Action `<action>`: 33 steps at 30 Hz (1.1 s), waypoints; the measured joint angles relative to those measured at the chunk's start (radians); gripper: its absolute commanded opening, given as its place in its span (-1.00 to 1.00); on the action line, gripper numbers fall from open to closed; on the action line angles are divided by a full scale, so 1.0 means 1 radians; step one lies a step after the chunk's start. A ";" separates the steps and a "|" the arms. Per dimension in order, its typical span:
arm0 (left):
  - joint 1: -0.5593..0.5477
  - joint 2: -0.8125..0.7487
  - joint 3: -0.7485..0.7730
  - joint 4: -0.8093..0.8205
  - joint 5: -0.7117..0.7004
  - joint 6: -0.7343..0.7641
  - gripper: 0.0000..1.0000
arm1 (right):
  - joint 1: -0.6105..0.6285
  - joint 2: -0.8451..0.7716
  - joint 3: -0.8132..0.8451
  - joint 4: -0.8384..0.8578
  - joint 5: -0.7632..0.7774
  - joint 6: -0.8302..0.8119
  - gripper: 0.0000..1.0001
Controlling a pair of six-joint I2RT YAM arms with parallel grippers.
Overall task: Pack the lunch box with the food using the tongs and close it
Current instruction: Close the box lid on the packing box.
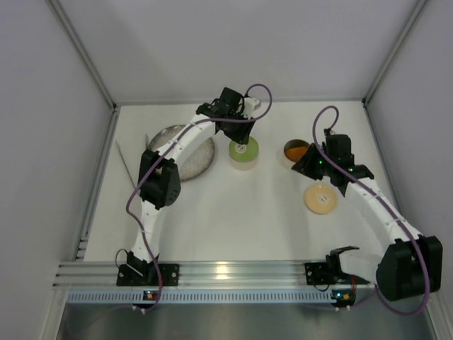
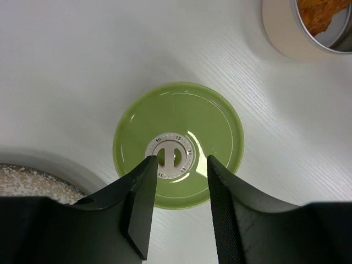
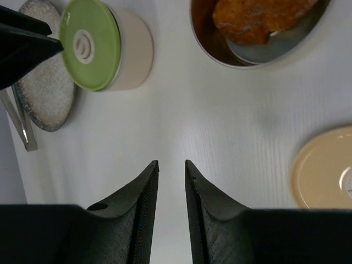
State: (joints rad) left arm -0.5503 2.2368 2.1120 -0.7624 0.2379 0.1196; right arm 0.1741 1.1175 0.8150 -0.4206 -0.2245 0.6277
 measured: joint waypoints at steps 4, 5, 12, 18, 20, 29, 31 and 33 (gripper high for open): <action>0.021 -0.046 0.002 0.010 0.000 -0.037 -0.14 | 0.060 0.156 0.151 0.039 0.042 0.013 -0.45; 0.034 -0.060 0.005 0.013 -0.001 -0.046 -0.18 | 0.077 0.200 0.196 0.047 0.052 0.016 -0.39; 0.128 -0.115 -0.028 0.085 -0.021 -0.088 -0.27 | 0.179 0.526 0.502 0.116 0.130 0.044 -0.24; 0.124 -0.082 -0.072 0.108 0.004 -0.117 -0.28 | 0.193 0.760 0.655 0.130 0.137 0.064 -0.24; 0.118 -0.064 -0.073 0.116 0.015 -0.121 -0.27 | 0.196 0.810 0.678 0.128 0.132 0.065 -0.26; 0.112 -0.010 -0.074 0.131 0.039 -0.121 -0.30 | 0.222 0.889 0.719 0.125 0.100 0.061 -0.39; 0.112 0.002 -0.082 0.134 0.038 -0.121 -0.35 | 0.222 0.889 0.719 0.126 0.097 0.060 -0.40; 0.112 0.012 -0.093 0.134 0.039 -0.121 -0.39 | 0.222 0.889 0.716 0.126 0.093 0.057 -0.42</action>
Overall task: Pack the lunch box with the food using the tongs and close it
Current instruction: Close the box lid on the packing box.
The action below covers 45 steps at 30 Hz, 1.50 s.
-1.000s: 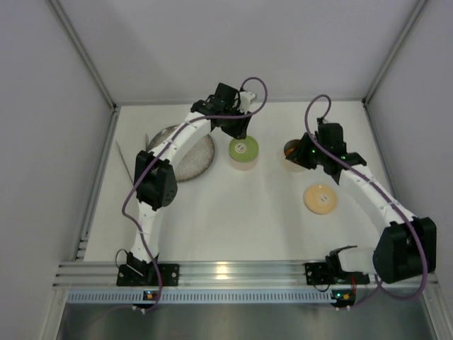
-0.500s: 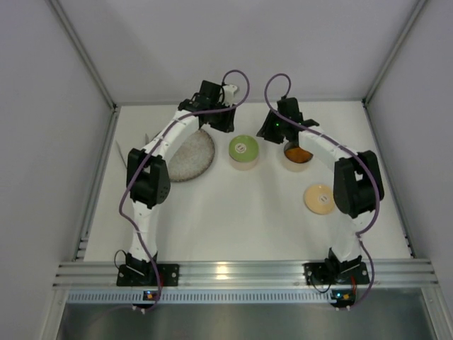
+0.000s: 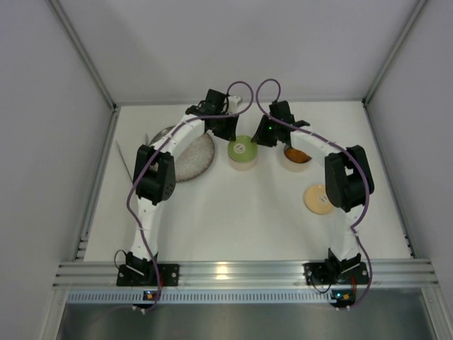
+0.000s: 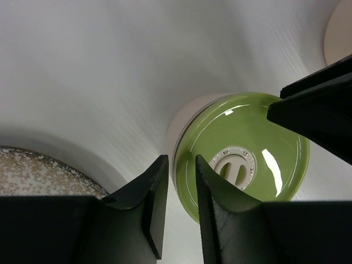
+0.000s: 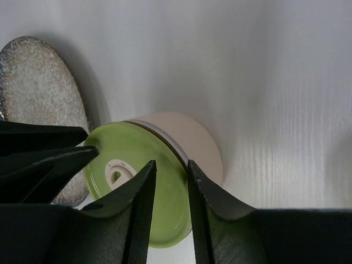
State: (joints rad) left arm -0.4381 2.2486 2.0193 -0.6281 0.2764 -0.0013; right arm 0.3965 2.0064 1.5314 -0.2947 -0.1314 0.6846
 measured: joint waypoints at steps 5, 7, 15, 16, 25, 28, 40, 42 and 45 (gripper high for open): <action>0.000 0.005 -0.023 0.007 0.004 0.002 -0.65 | 0.001 0.000 -0.034 0.022 -0.005 0.000 -0.47; 0.002 0.002 -0.032 0.021 0.006 0.005 -0.75 | 0.001 -0.006 -0.043 0.032 -0.006 -0.001 -0.49; 0.005 -0.025 -0.091 0.079 0.016 0.021 -0.82 | 0.003 -0.024 -0.078 0.063 -0.004 -0.001 -0.57; 0.005 -0.028 -0.098 0.086 0.016 0.025 -0.82 | 0.003 -0.025 -0.078 0.063 -0.002 -0.001 -0.58; -0.004 -0.048 -0.161 0.146 0.000 0.054 -0.94 | 0.016 -0.027 -0.085 0.061 0.031 -0.009 -0.60; -0.008 -0.067 -0.199 0.183 -0.010 0.060 -0.92 | 0.018 -0.030 -0.091 0.066 0.037 -0.009 -0.58; -0.017 -0.080 -0.190 0.143 -0.058 0.065 -0.48 | 0.034 -0.036 -0.086 0.037 0.040 -0.047 -0.34; -0.019 -0.080 -0.171 0.111 -0.065 0.066 -0.44 | 0.039 -0.036 -0.073 0.019 0.042 -0.064 -0.32; -0.021 -0.080 -0.128 0.070 -0.069 0.068 -0.39 | 0.044 -0.036 -0.050 0.001 0.043 -0.081 -0.30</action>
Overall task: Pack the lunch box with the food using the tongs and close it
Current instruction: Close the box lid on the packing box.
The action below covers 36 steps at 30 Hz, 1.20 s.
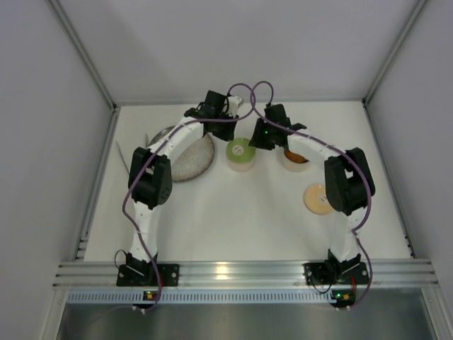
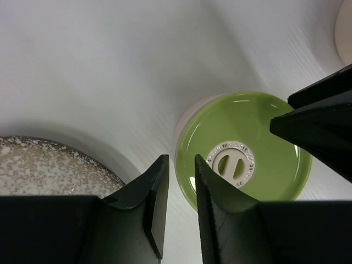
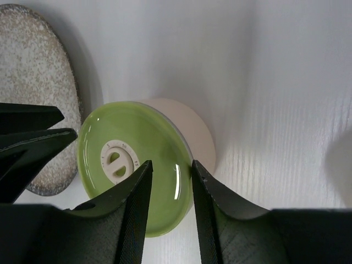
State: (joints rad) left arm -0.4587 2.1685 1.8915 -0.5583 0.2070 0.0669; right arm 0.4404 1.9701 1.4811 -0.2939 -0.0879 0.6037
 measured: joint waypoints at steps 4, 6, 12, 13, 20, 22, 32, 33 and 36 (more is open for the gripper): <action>0.000 0.000 0.052 -0.027 -0.003 0.001 -0.36 | 0.002 -0.006 0.024 -0.014 0.006 -0.017 -0.28; 0.000 -0.002 0.057 -0.034 -0.001 0.002 -0.36 | 0.002 -0.014 0.030 -0.019 0.008 -0.021 -0.27; 0.013 -0.014 0.057 -0.069 0.050 -0.037 -0.36 | 0.002 -0.048 0.035 -0.026 0.007 -0.024 -0.43; 0.020 -0.018 0.057 -0.074 0.065 -0.047 -0.35 | 0.002 -0.056 0.035 -0.025 0.005 -0.024 -0.45; 0.119 -0.091 0.057 -0.109 0.093 -0.079 -0.28 | 0.006 -0.105 0.048 -0.021 -0.013 -0.045 -0.66; 0.148 -0.117 0.054 -0.111 0.092 -0.081 -0.28 | 0.014 -0.107 0.045 -0.019 -0.013 -0.043 -0.74; 0.189 -0.190 -0.065 -0.113 0.086 -0.082 -0.27 | 0.088 -0.077 -0.126 0.028 -0.051 0.045 -1.00; 0.188 -0.190 -0.067 -0.118 0.087 -0.082 -0.27 | 0.088 -0.077 -0.124 0.027 -0.052 0.045 -1.00; 0.187 -0.190 -0.067 -0.118 0.087 -0.082 -0.27 | 0.088 -0.074 -0.097 -0.008 -0.042 0.030 -0.99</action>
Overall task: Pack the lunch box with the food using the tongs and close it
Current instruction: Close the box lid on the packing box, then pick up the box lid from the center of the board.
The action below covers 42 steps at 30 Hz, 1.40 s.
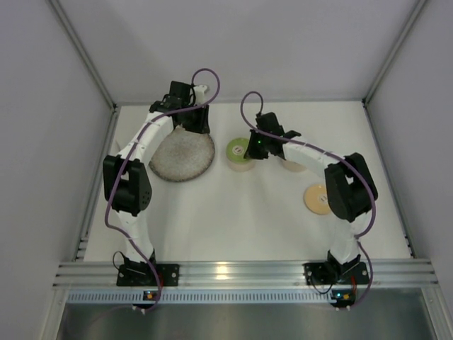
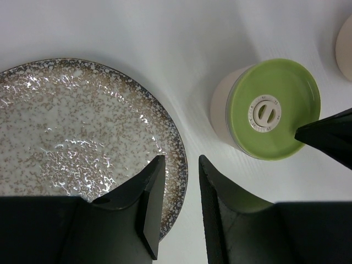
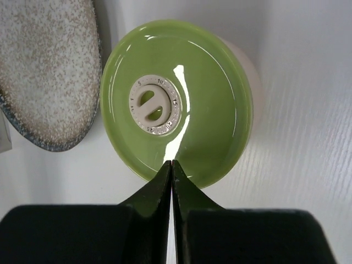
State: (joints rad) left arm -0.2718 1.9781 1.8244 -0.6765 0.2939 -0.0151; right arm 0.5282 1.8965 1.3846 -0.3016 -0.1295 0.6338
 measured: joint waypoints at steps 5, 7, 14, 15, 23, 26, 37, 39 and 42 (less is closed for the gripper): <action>0.000 0.000 0.000 0.000 0.002 0.002 -0.26 | -0.001 0.006 0.142 -0.106 0.025 -0.050 -0.81; 0.000 0.000 0.000 0.000 0.005 0.007 -0.26 | -0.005 -0.005 0.211 -0.122 0.035 -0.069 -0.68; 0.000 -0.009 0.000 -0.013 0.030 0.045 -0.20 | -0.108 -0.288 0.223 -0.364 0.154 -0.161 -0.25; 0.000 -0.011 0.000 -0.017 0.032 0.048 -0.20 | -0.136 -0.348 0.196 -0.409 0.182 -0.168 -0.24; 0.000 -0.019 0.000 -0.045 0.060 0.070 -0.19 | -0.430 -0.703 -0.294 -0.661 0.296 -0.201 -0.52; 0.000 -0.019 0.003 -0.051 0.069 0.074 -0.19 | -0.478 -0.631 -0.377 -0.681 0.293 -0.272 -0.44; 0.000 -0.019 0.002 -0.053 0.076 0.111 -0.19 | -0.502 -0.468 -0.377 -0.562 0.233 -0.813 -0.56; 0.000 -0.019 0.002 -0.053 0.077 0.115 -0.19 | -0.504 -0.490 -0.465 -0.499 0.216 -0.921 -0.56; 0.000 -0.019 0.002 -0.053 0.080 0.120 -0.19 | -0.504 -0.536 -0.602 -0.426 0.180 -1.055 -0.52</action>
State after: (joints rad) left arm -0.2718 1.9587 1.8267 -0.7292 0.3737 0.1051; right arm 0.0246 1.3602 0.7830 -0.7273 0.0505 -0.4213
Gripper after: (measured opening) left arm 0.404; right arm 0.222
